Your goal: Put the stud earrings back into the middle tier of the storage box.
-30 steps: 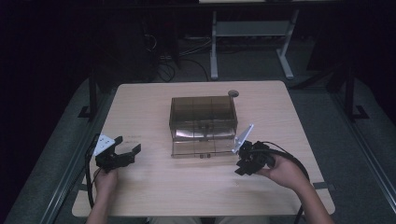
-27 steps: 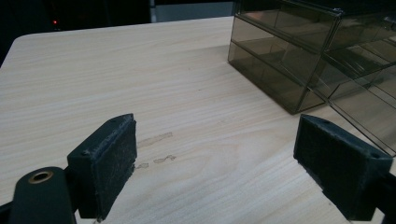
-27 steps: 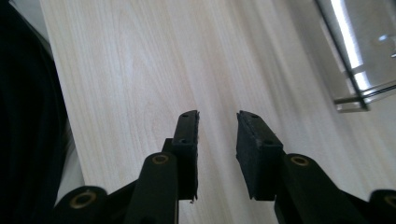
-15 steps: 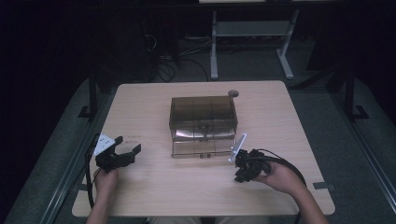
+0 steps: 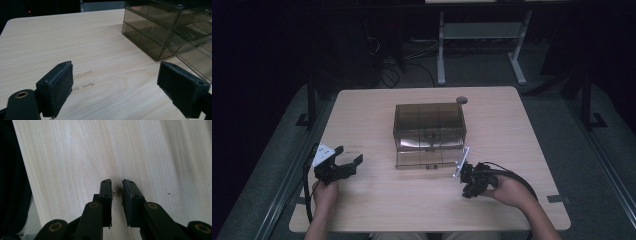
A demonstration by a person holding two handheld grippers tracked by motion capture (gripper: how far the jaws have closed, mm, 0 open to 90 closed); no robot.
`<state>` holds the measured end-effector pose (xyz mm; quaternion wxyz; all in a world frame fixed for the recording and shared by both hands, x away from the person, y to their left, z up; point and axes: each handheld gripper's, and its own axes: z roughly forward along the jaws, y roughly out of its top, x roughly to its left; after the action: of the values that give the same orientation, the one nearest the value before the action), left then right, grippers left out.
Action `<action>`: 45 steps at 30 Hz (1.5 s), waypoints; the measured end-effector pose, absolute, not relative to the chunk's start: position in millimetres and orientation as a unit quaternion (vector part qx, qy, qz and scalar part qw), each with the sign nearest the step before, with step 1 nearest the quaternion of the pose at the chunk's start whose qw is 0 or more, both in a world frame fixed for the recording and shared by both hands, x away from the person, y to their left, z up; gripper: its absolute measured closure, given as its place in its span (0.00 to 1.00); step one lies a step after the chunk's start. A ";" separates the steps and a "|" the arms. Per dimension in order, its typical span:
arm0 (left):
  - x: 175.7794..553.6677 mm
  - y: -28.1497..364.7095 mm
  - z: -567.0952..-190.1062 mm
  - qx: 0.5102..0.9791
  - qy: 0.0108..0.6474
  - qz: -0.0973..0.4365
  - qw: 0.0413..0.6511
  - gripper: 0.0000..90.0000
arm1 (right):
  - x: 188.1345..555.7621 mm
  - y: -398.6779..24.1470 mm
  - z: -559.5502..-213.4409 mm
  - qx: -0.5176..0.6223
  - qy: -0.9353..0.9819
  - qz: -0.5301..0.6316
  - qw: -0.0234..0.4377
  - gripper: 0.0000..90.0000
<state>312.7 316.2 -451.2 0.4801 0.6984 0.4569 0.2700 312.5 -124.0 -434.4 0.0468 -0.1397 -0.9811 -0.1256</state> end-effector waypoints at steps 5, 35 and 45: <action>312.6 316.3 -451.2 0.698 0.457 0.270 0.480 0.14 | 312.4 -123.0 -436.5 -0.136 -0.983 -0.118 0.046 0.87; 312.4 316.8 -450.8 0.698 0.457 0.271 0.480 0.14 | 311.5 -122.7 -433.7 -0.131 -0.983 -0.123 0.039 0.95; 312.4 316.8 -450.6 0.698 0.457 0.271 0.479 0.14 | 324.6 -123.2 -403.3 -0.138 -0.977 -0.161 0.021 0.95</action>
<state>312.4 316.8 -450.6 0.4793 0.6984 0.4572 0.2711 324.6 -123.2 -403.3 0.0212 -0.1380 -0.9771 -0.1606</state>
